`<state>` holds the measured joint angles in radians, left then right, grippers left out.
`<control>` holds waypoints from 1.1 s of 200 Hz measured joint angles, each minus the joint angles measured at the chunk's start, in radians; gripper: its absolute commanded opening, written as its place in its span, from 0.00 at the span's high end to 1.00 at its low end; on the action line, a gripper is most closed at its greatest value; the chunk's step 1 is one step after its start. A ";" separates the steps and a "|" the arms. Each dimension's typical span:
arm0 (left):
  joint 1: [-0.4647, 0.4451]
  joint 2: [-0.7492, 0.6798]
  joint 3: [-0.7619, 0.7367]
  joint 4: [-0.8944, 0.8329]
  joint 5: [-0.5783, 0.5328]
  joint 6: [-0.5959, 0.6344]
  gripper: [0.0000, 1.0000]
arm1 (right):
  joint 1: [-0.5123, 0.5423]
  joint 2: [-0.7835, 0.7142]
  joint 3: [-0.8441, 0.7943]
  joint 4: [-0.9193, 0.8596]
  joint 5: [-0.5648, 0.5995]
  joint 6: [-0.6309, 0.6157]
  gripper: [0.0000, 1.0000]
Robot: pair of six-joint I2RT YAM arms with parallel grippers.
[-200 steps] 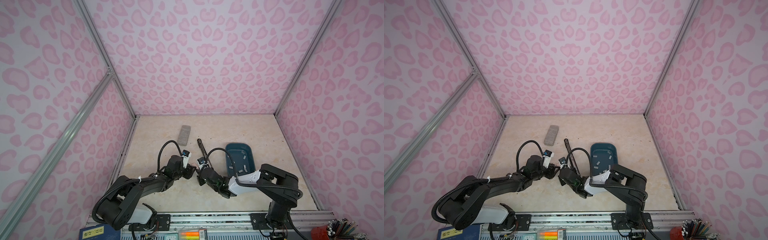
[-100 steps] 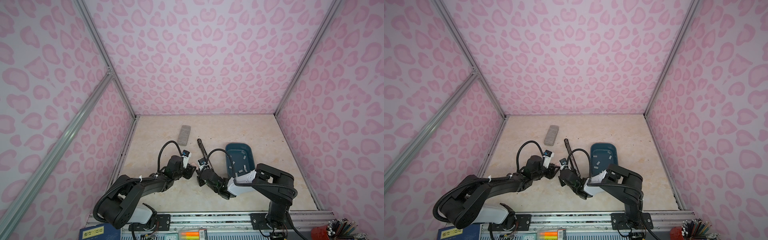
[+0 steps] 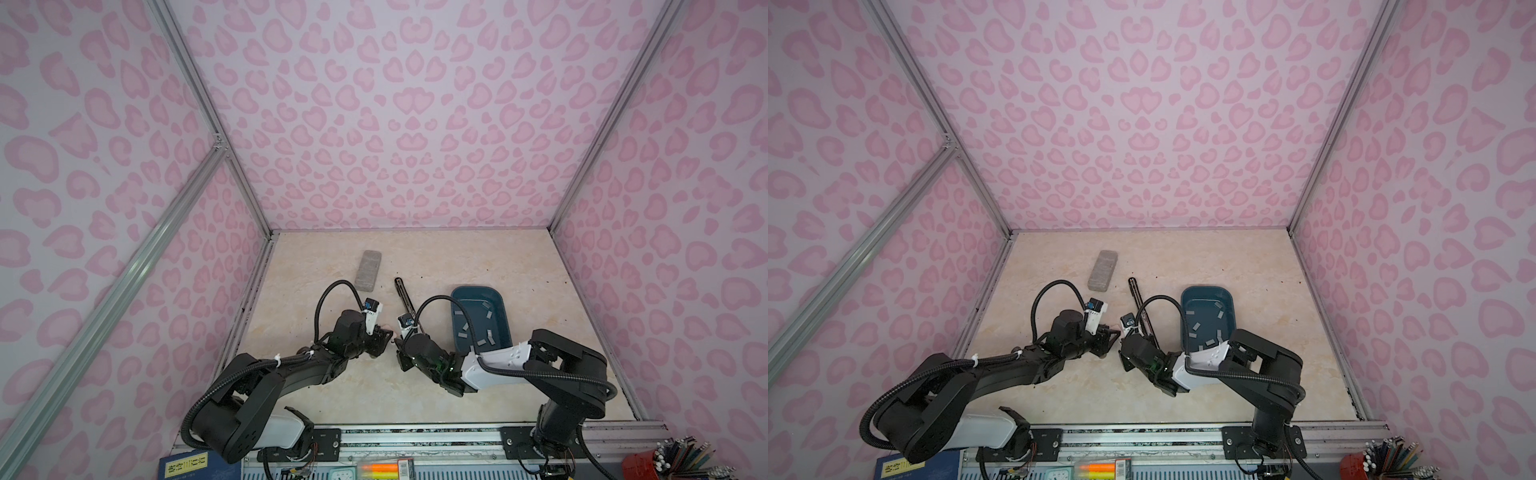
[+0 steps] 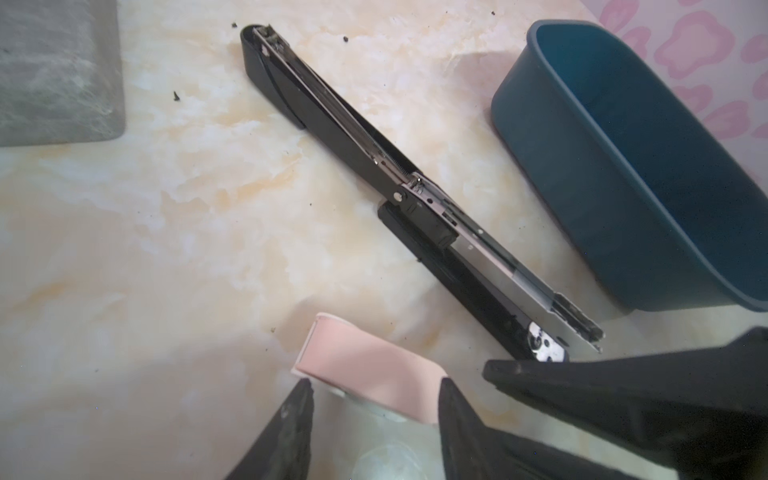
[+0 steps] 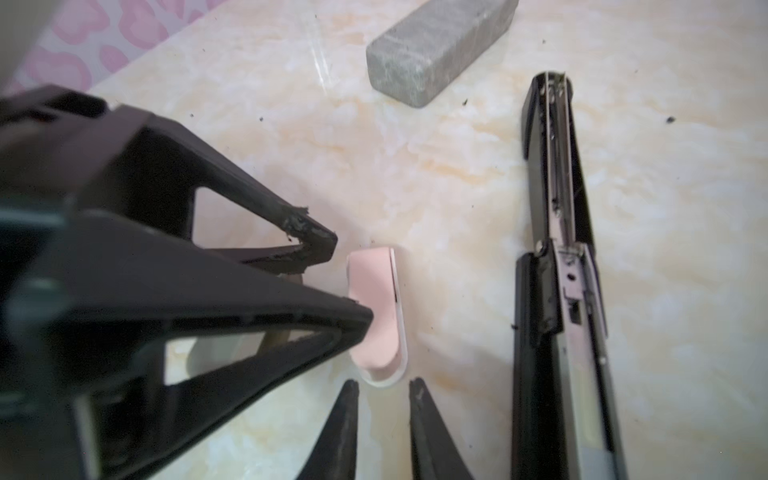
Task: Load the staples into the stapler
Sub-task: 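Move the right gripper to the long black stapler while the left gripper lifts away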
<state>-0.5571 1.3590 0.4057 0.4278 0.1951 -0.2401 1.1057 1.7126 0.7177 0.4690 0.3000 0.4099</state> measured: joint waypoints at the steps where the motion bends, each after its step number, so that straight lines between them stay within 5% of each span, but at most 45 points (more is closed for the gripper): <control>1: 0.000 -0.002 0.000 -0.001 -0.001 0.000 0.44 | 0.000 -0.002 0.000 -0.002 0.000 0.000 0.71; 47: 0.000 -0.120 0.026 -0.061 -0.046 -0.008 0.35 | -0.006 -0.128 -0.070 -0.087 0.074 -0.001 0.53; 76: 0.000 -0.150 0.064 -0.090 -0.064 -0.018 0.33 | -0.044 -0.159 -0.111 -0.134 0.092 0.011 0.52; 128: 0.001 -0.116 0.136 -0.101 -0.124 -0.081 0.30 | -0.060 -0.160 -0.160 -0.160 0.072 0.018 0.58; 153: 0.021 -0.080 0.171 -0.109 -0.160 -0.148 0.11 | -0.070 -0.145 -0.160 -0.159 0.063 0.018 0.63; 220: 0.111 -0.048 0.184 -0.164 -0.190 -0.343 0.03 | -0.100 -0.093 -0.139 -0.138 0.020 0.017 0.69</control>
<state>-0.4461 1.3106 0.5900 0.2638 0.0055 -0.5831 1.0058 1.6196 0.5785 0.3309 0.3199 0.4267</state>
